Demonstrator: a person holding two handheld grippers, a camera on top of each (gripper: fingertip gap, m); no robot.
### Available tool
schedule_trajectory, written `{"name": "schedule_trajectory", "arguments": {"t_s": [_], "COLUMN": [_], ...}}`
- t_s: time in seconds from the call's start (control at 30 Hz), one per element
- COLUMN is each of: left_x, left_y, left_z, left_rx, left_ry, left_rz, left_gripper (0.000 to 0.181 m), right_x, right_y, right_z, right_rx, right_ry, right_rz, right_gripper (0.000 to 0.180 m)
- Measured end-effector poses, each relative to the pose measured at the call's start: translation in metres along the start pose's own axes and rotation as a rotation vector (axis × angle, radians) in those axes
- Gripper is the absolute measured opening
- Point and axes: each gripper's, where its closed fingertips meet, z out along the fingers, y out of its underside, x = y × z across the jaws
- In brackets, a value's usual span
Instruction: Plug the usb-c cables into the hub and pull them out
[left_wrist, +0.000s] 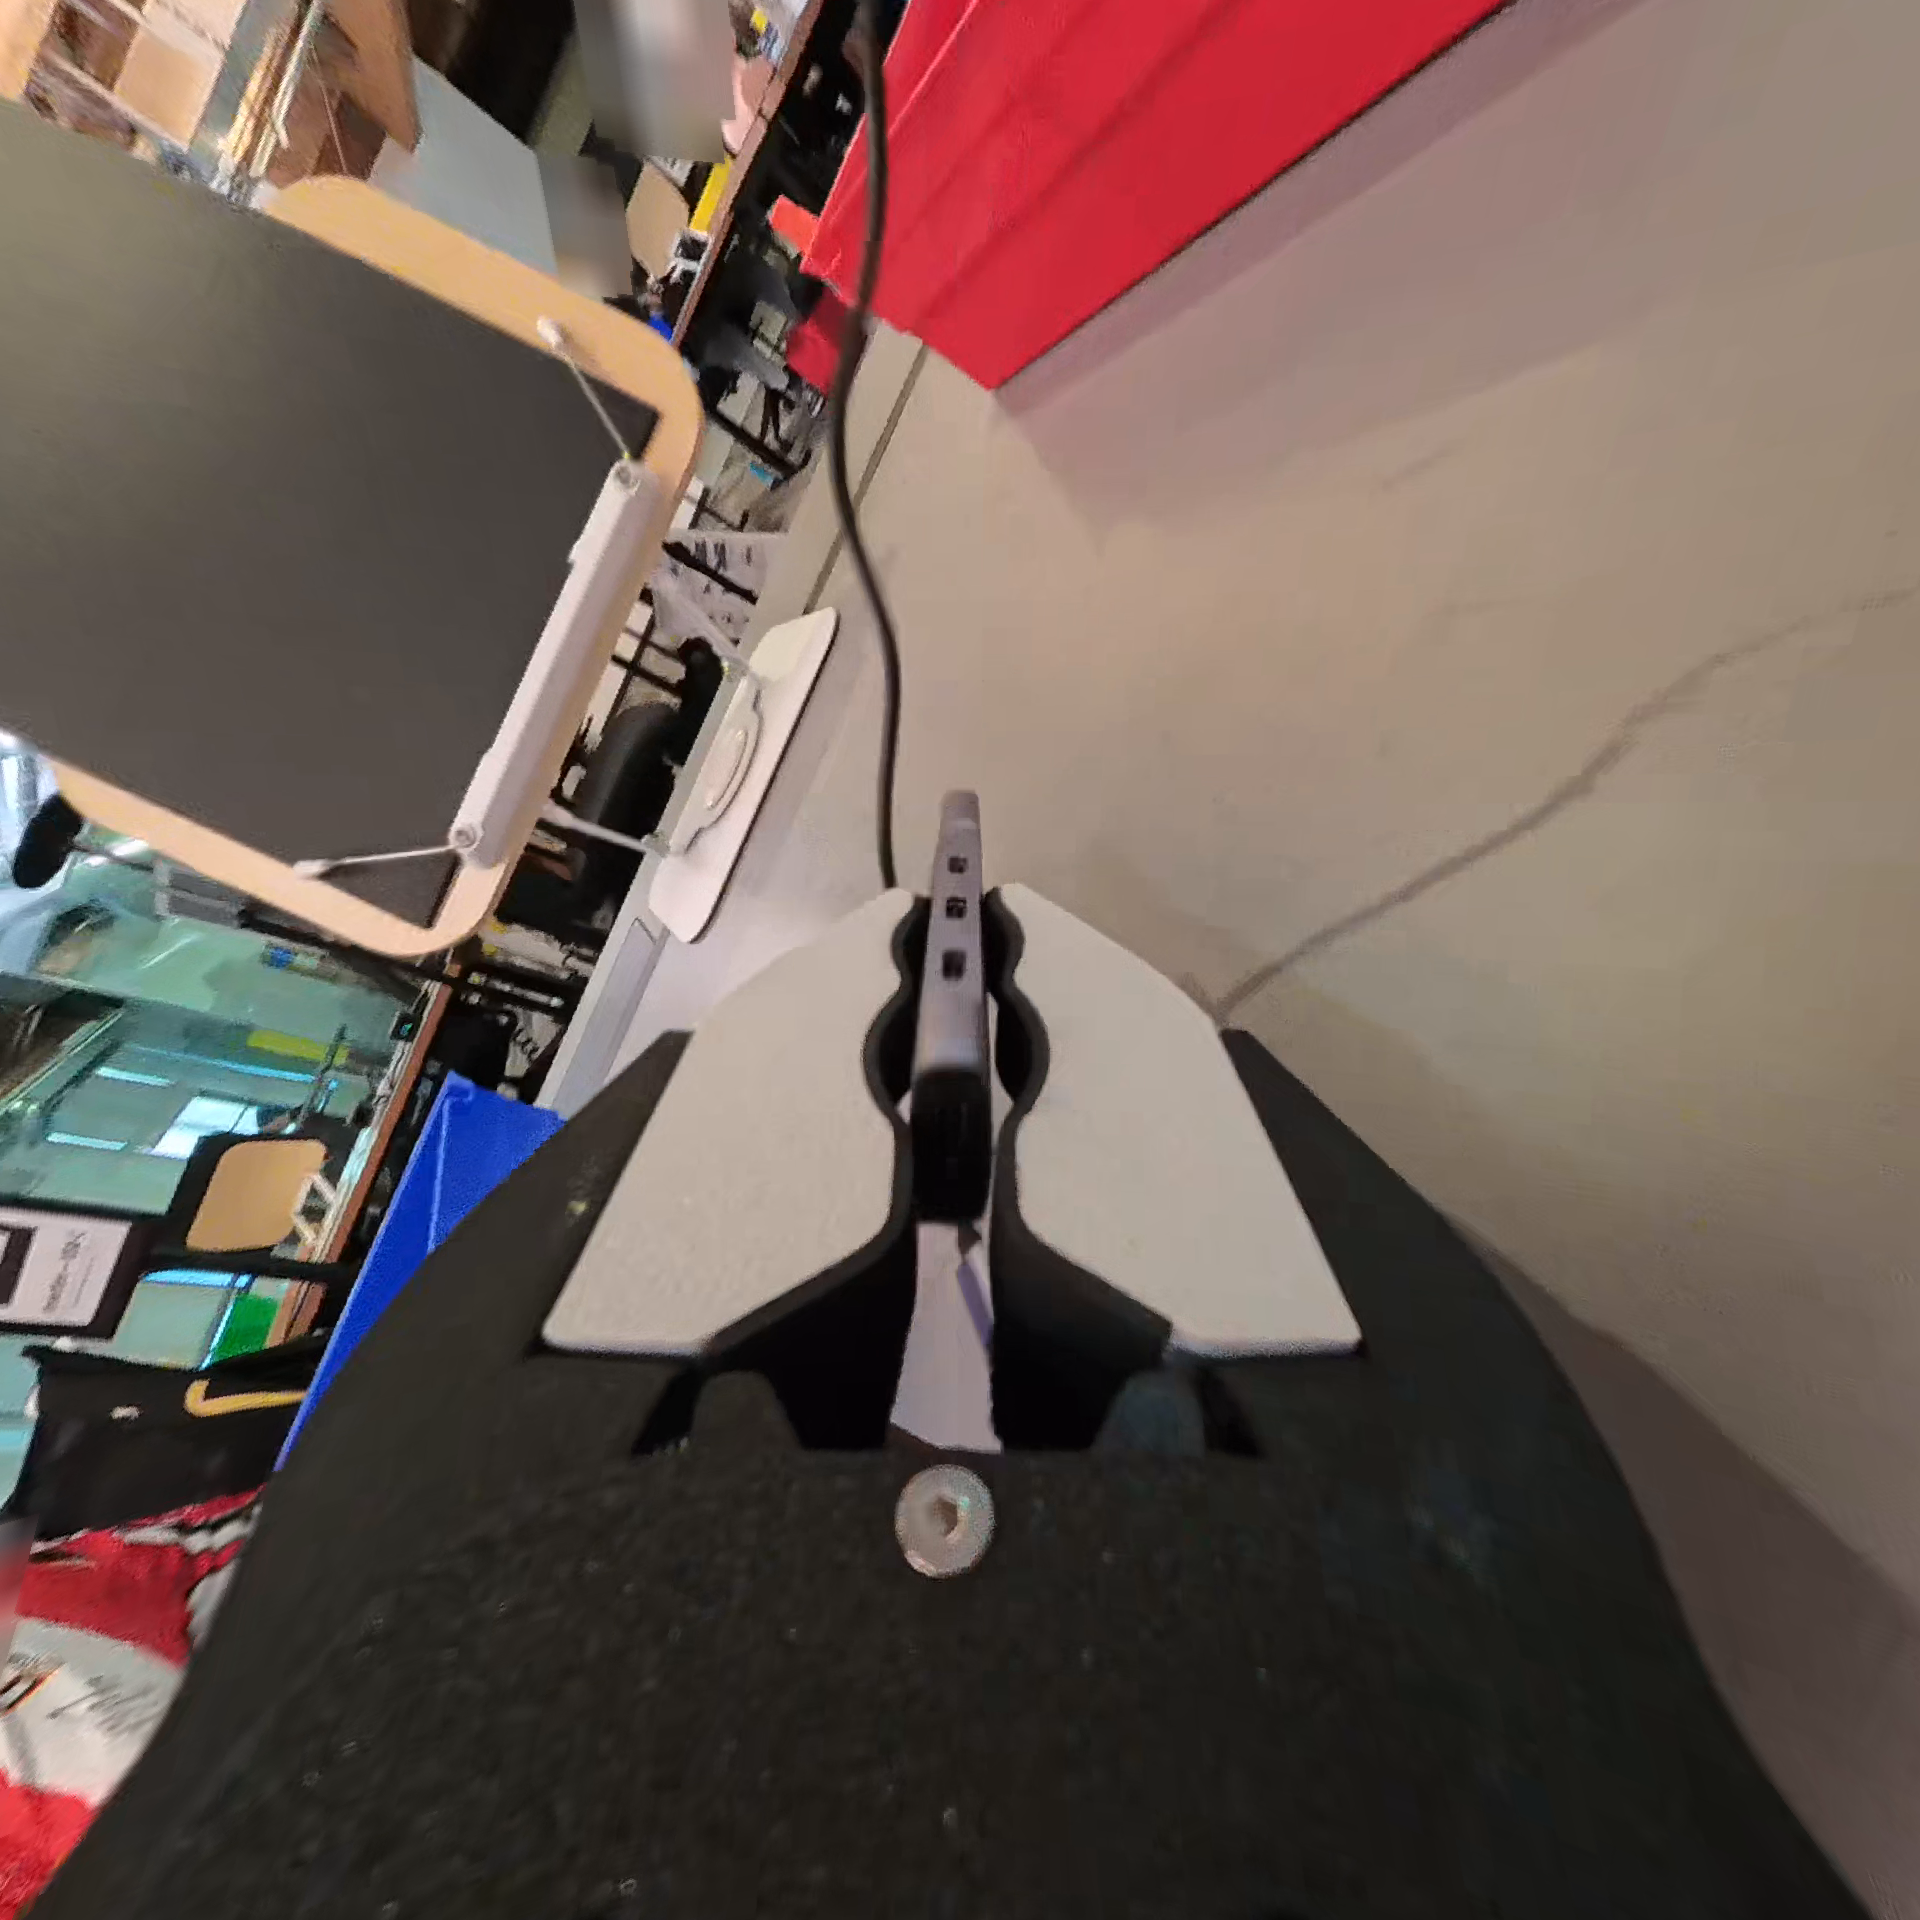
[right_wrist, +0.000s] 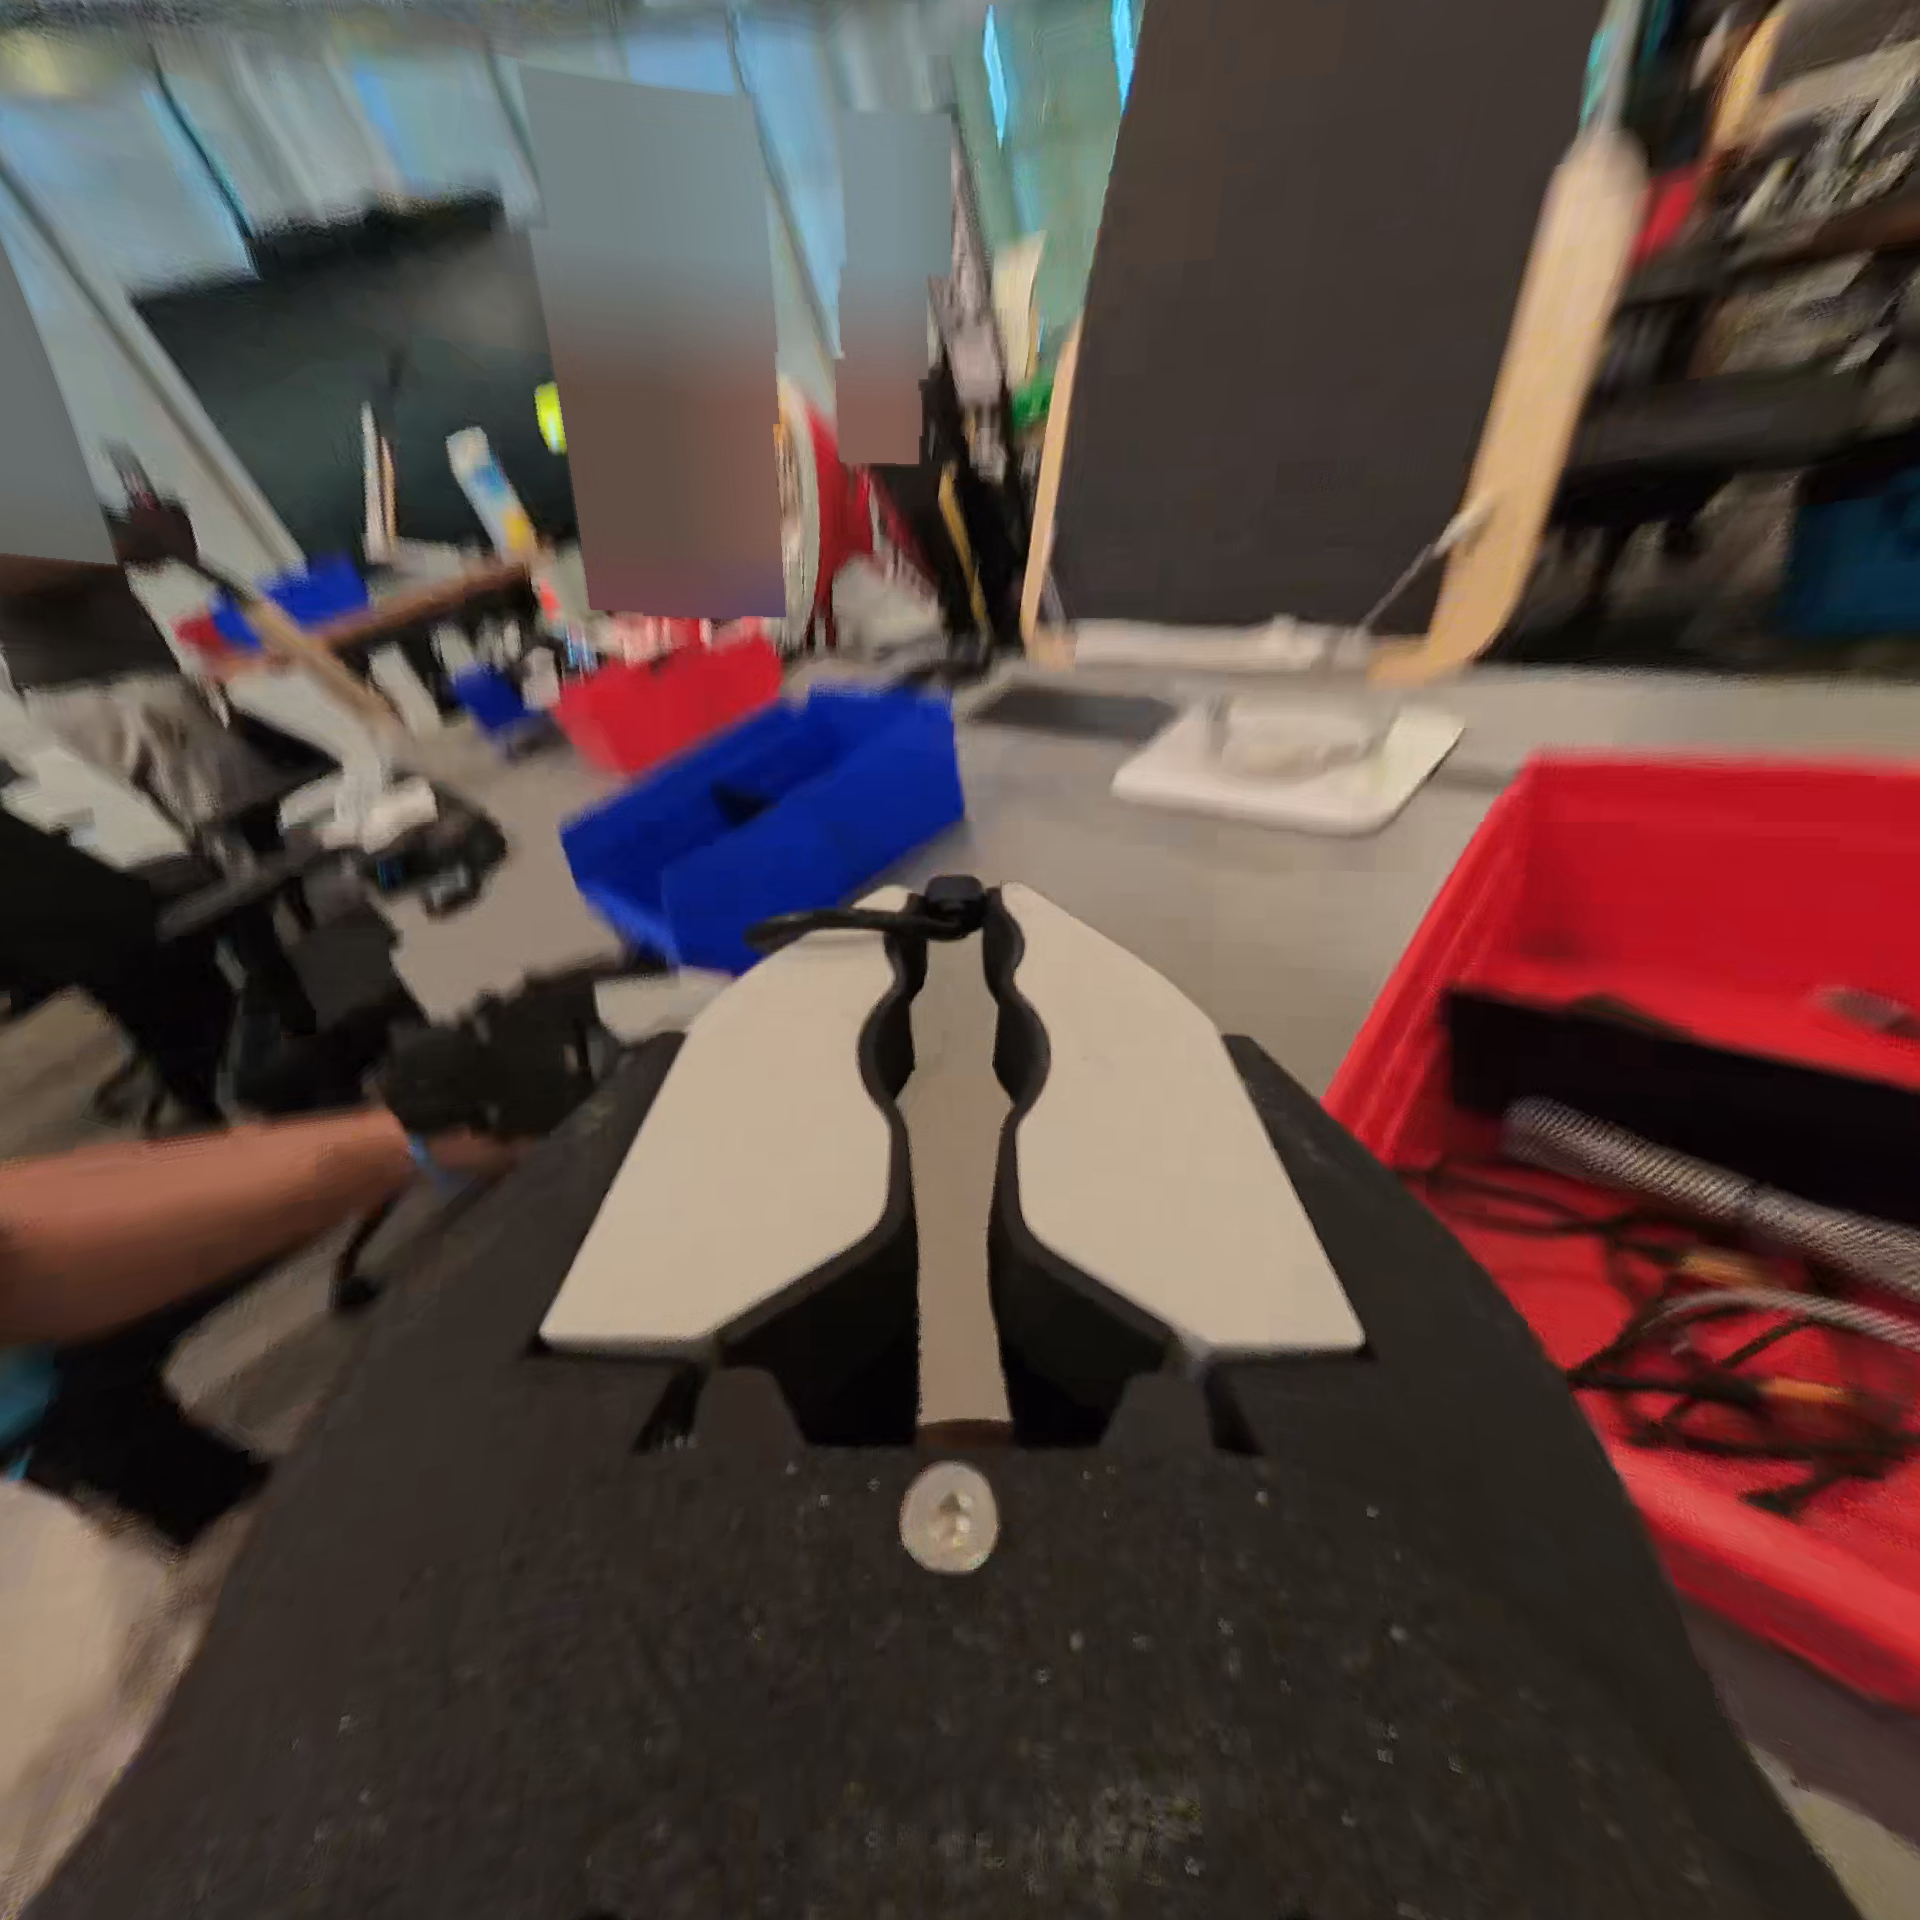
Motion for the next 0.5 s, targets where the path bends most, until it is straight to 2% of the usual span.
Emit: {"name": "schedule_trajectory", "arguments": {"t_s": [0.1, 0.2, 0.27, 0.37, 0.5], "left_x": [0.007, 0.018, 0.018, 0.012, 0.01], "left_y": [0.008, 0.017, 0.022, 0.023, 0.021], "left_z": [0.005, 0.011, 0.013, 0.011, 0.007], "left_rx": [-0.053, -0.084, -0.112, -0.131, -0.117], "left_ry": [0.041, 0.089, 0.091, 0.077, 0.072], "left_rz": [0.012, 0.022, 0.027, -0.008, -0.021], "left_gripper": [0.009, 0.009, 0.009, 0.009, 0.009], "right_x": [0.001, 0.002, 0.0, 0.006, 0.029], "right_y": [-0.075, -0.103, -0.076, -0.007, 0.066], "right_z": [-0.038, -0.038, -0.008, 0.041, 0.071], "right_rx": [0.154, 0.158, -0.013, -0.291, -0.577], "right_ry": [0.051, 0.119, 0.108, 0.107, 0.175], "right_rz": [-0.045, -0.124, -0.145, -0.184, -0.269], "right_gripper": [0.01, 0.01, 0.01, 0.01, 0.01]}}
